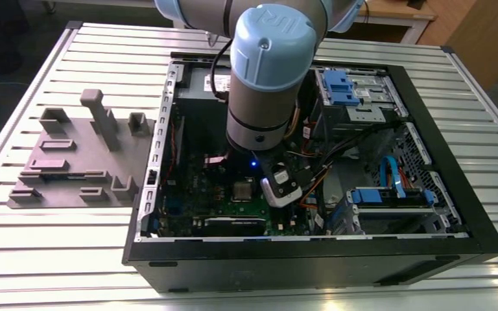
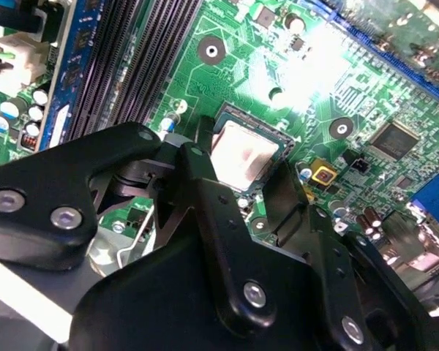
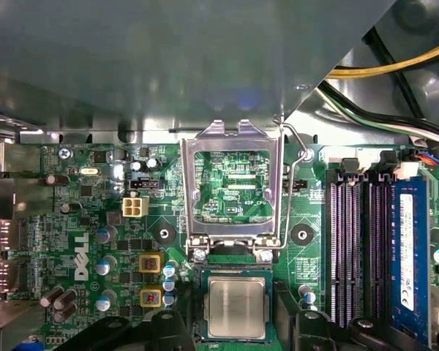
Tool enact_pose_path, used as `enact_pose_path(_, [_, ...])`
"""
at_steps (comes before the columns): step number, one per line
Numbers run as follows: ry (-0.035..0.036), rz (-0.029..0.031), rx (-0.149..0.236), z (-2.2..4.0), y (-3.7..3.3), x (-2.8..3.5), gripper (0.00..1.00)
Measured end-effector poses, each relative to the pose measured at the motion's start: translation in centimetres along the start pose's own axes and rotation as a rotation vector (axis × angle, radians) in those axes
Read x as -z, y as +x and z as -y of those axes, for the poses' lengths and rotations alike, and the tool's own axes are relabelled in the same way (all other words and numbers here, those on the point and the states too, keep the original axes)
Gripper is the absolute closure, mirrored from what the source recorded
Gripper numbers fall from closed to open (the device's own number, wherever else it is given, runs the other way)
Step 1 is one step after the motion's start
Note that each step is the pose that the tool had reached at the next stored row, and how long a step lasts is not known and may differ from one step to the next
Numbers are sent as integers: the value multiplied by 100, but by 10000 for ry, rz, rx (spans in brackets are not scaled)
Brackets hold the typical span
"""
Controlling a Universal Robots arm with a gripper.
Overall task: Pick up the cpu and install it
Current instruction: 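Place the cpu into insertion slot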
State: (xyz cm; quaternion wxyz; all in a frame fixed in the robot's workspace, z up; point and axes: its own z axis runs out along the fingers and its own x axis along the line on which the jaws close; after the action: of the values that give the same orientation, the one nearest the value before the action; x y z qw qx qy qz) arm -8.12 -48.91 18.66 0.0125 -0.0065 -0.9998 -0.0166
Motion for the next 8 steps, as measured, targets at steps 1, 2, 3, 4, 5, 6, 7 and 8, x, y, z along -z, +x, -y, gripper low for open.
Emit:
enact_pose_path(1, [-1, 0, 1, 1, 0, 15, 48])
enact_pose_path(2, [21, -11, 7, 9, 2, 27, 48])
enact_pose_path(3, [17, -10, 29, 13, 2, 25, 48])
enact_pose_path(4, [17, -11, 79, 15, 3, 25, 48])
enact_pose_path(5, [19, -13, 140, 16, 2, 24, 48])
enact_pose_path(6, [19, -14, 188, 18, 2, 22, 48])
enact_pose_path(7, [22, -16, 223, 19, 2, 21, 48])
enact_pose_path(8, [23, -17, 227, 19, 2, 21, 48])
